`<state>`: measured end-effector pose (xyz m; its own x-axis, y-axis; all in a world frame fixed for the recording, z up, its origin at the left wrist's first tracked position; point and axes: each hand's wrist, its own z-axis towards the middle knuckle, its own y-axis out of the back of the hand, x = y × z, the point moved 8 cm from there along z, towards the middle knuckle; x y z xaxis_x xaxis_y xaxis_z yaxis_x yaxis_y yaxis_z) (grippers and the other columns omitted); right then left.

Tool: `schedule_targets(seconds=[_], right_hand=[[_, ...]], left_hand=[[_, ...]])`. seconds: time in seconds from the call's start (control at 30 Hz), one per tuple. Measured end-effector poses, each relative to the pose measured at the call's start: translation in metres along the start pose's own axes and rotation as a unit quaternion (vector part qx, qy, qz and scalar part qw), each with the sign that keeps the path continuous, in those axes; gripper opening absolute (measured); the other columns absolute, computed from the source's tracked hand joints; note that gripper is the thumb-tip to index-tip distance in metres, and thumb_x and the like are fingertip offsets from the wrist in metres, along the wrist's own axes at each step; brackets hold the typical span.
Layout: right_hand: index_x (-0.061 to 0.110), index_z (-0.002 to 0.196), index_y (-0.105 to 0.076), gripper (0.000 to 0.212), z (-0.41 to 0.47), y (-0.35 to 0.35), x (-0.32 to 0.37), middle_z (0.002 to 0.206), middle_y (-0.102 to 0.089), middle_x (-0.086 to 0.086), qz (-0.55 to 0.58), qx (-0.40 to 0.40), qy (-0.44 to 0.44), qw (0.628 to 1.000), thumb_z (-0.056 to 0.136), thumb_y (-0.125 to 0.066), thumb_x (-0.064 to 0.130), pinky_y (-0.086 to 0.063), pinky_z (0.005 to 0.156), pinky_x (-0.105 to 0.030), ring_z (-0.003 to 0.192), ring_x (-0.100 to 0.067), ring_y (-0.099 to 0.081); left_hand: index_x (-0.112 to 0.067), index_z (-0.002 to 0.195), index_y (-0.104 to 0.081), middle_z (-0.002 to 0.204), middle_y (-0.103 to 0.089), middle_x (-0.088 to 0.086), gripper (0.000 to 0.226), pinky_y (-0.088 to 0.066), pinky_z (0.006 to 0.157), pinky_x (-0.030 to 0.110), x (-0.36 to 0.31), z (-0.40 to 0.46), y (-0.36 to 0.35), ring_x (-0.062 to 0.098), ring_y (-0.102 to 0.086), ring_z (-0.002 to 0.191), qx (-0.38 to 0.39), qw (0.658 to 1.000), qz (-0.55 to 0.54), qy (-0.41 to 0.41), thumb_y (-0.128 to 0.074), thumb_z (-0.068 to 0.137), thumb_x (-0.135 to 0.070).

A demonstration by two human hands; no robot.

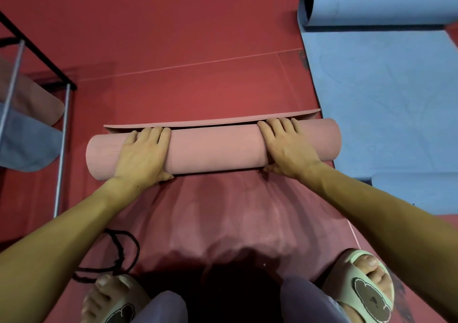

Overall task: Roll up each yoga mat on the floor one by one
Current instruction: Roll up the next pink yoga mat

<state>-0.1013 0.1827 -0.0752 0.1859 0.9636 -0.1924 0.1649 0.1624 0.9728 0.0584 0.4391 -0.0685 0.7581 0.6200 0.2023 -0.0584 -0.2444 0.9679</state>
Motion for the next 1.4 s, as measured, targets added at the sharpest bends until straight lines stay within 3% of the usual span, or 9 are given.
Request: schedule_targets(seconds=[0.13,0.33,0.43,0.57,0.77,0.97,1.07,1.2,1.4], right_hand=[[0.012,0.151,-0.038,0.122,0.008,0.002,-0.003,0.138,-0.053,-0.013,0.023,0.025,0.022,0.999,0.054,-0.088,0.067,-0.044,0.107,-0.054,0.118,-0.038,-0.054],[0.015,0.14,-0.039,0.114,-0.003,-0.005,-0.004,0.133,-0.057,-0.008,0.1,0.128,0.051,0.985,0.052,-0.081,0.074,-0.048,0.103,-0.046,0.119,-0.035,-0.057],[0.018,0.129,-0.037,0.108,-0.015,-0.013,-0.002,0.124,-0.06,-0.006,0.124,0.2,0.054,0.971,0.046,-0.088,0.066,-0.05,0.093,-0.042,0.11,-0.032,-0.059],[0.024,0.127,-0.038,0.111,-0.021,-0.012,0.004,0.119,-0.061,0.0,0.157,0.265,0.052,0.95,0.04,-0.092,0.067,-0.052,0.095,-0.047,0.107,-0.028,-0.06],[0.032,0.143,-0.041,0.109,-0.021,-0.003,0.001,0.129,-0.061,0.005,0.126,0.248,0.064,0.959,0.054,-0.09,0.072,-0.04,0.078,-0.036,0.119,-0.025,-0.061],[0.038,0.155,-0.04,0.111,-0.018,0.004,-0.002,0.136,-0.049,-0.001,0.142,0.242,0.048,0.959,0.06,-0.09,0.068,-0.037,0.08,-0.035,0.124,-0.028,-0.057],[0.031,0.148,-0.051,0.105,-0.012,0.011,-0.008,0.126,-0.049,0.001,0.194,0.204,0.016,0.959,0.057,-0.098,0.054,-0.044,0.08,-0.033,0.116,-0.026,-0.059],[0.029,0.13,-0.067,0.075,-0.004,0.018,-0.026,0.111,-0.052,0.006,0.275,0.11,-0.028,0.955,0.063,-0.099,0.041,-0.054,0.085,-0.044,0.104,-0.026,-0.062],[0.034,0.131,-0.07,0.055,-0.002,0.008,-0.028,0.118,-0.065,0.001,0.239,0.039,-0.05,0.969,0.08,-0.087,0.046,-0.052,0.091,-0.051,0.105,-0.033,-0.059]], left_hand=[[-0.014,0.138,-0.049,0.131,-0.063,0.008,0.12,-0.05,0.097,0.049,0.006,0.003,0.006,0.035,-0.06,0.117,0.021,0.999,-0.02,-0.022,-0.093,0.04,-0.068],[-0.039,0.14,-0.044,0.117,-0.059,-0.015,0.112,-0.037,0.069,0.036,0.001,-0.01,0.009,0.018,-0.059,0.111,0.163,0.984,-0.044,-0.05,-0.077,0.044,-0.086],[-0.05,0.136,-0.044,0.107,-0.056,-0.022,0.108,-0.049,0.075,0.04,-0.004,-0.023,0.005,0.014,-0.06,0.106,0.229,0.969,-0.072,-0.058,-0.073,0.039,-0.089],[-0.056,0.139,-0.042,0.112,-0.059,-0.027,0.11,-0.052,0.085,0.043,-0.01,-0.034,0.002,0.01,-0.06,0.107,0.278,0.953,-0.097,-0.069,-0.074,0.039,-0.089],[-0.065,0.149,-0.027,0.124,-0.055,-0.028,0.124,-0.045,0.088,0.044,-0.006,-0.032,0.001,0.011,-0.054,0.125,0.281,0.949,-0.128,-0.06,-0.08,0.039,-0.087],[-0.063,0.148,-0.034,0.127,-0.05,-0.028,0.12,-0.05,0.089,0.046,-0.004,-0.023,0.012,0.012,-0.053,0.125,0.252,0.956,-0.133,-0.063,-0.086,0.041,-0.082],[-0.065,0.149,-0.029,0.138,-0.044,-0.029,0.114,-0.05,0.087,0.045,-0.001,-0.019,0.019,0.011,-0.05,0.131,0.219,0.962,-0.151,-0.059,-0.09,0.053,-0.071],[-0.067,0.149,-0.026,0.14,-0.042,-0.029,0.095,-0.054,0.077,0.039,-0.015,-0.011,0.045,0.01,-0.053,0.128,0.118,0.983,-0.097,-0.101,-0.084,0.078,-0.042],[-0.041,0.159,-0.021,0.155,-0.041,-0.008,0.103,-0.05,0.094,0.044,-0.068,-0.012,0.049,0.026,-0.051,0.13,0.075,0.99,-0.088,-0.087,-0.064,0.073,-0.08]])
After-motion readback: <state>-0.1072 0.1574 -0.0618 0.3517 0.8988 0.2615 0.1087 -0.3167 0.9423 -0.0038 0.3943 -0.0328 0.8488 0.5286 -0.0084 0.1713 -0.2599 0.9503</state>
